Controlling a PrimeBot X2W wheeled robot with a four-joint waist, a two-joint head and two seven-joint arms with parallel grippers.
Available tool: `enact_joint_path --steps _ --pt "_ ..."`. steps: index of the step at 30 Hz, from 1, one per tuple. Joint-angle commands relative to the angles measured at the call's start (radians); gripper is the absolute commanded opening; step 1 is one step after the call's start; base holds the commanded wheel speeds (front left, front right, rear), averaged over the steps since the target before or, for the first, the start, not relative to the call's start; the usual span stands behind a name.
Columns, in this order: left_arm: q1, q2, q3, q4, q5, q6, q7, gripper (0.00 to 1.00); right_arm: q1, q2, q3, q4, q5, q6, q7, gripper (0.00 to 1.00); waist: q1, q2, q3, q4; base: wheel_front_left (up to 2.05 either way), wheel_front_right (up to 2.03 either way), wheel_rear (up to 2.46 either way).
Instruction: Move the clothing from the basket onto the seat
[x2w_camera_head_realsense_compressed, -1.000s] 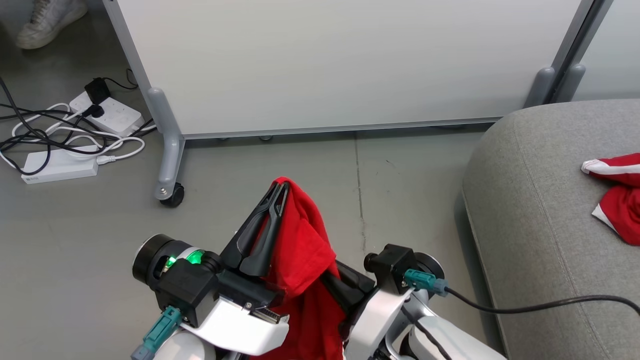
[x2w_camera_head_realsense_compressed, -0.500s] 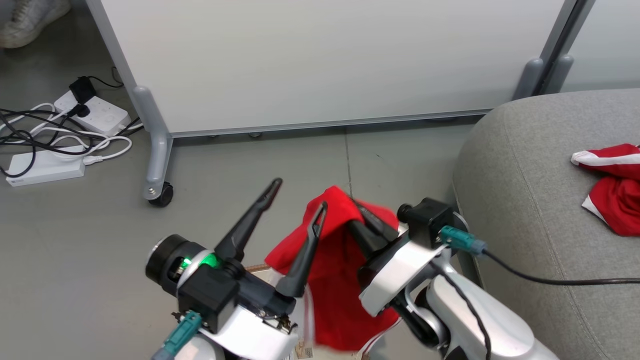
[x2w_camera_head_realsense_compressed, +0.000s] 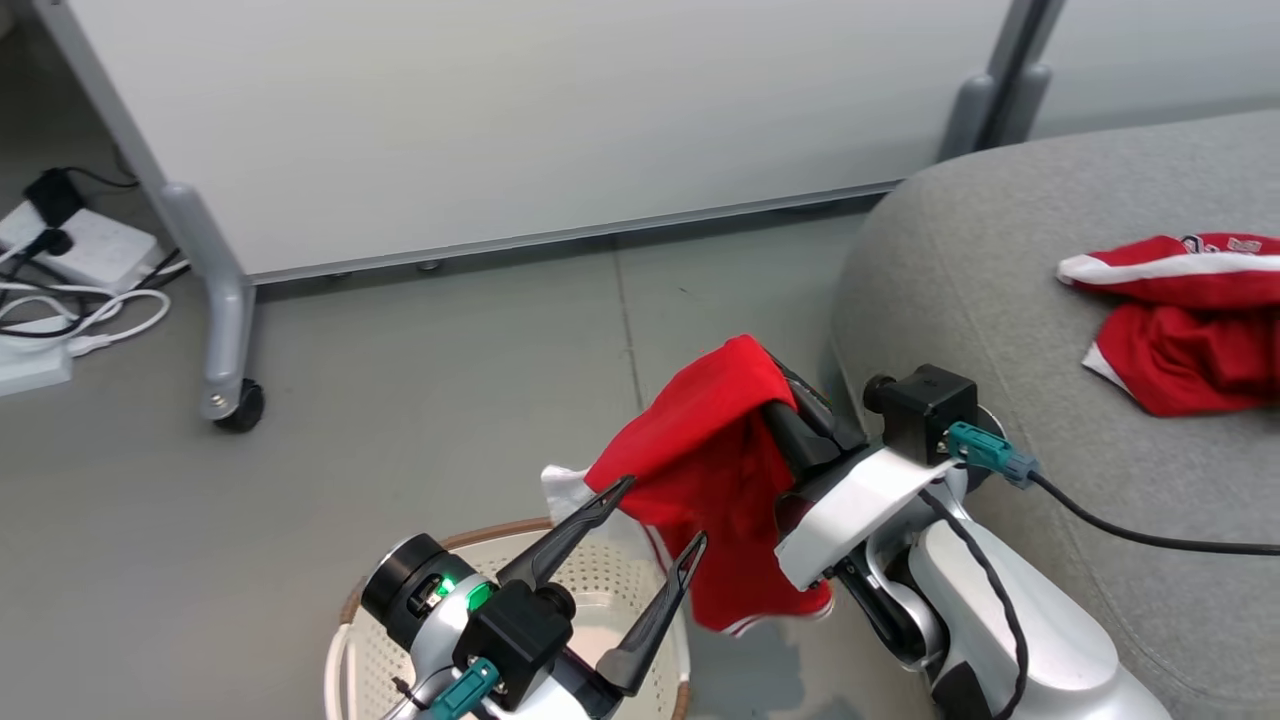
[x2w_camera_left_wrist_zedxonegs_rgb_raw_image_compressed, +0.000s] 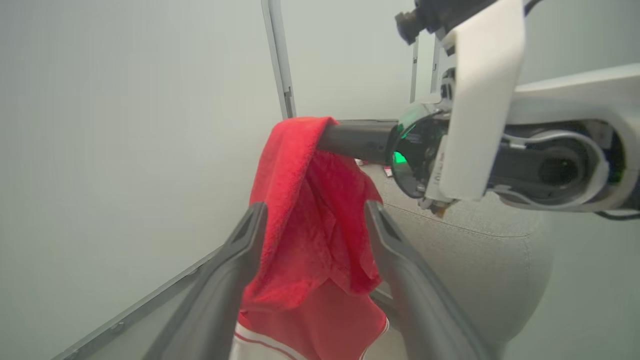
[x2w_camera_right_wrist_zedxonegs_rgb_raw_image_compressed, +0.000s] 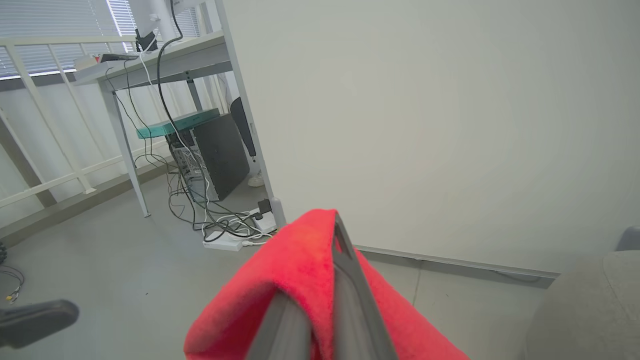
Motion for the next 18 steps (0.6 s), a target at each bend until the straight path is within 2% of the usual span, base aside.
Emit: enact_joint_path --steps 1,18 --pt "0.002 0.007 0.002 0.004 0.003 -0.008 -0.005 1.00 0.015 -0.006 -0.009 0.000 -0.009 0.000 -0.002 0.00 0.0000 -0.0001 0.008 -0.028 0.00 0.00 0.00" --pt "-0.031 0.039 -0.016 -0.012 0.019 -0.013 0.004 1.00 0.035 -0.021 -0.086 -0.010 -0.018 0.000 -0.003 0.00 0.0000 -0.0001 0.064 -0.264 0.00 0.00 0.00"
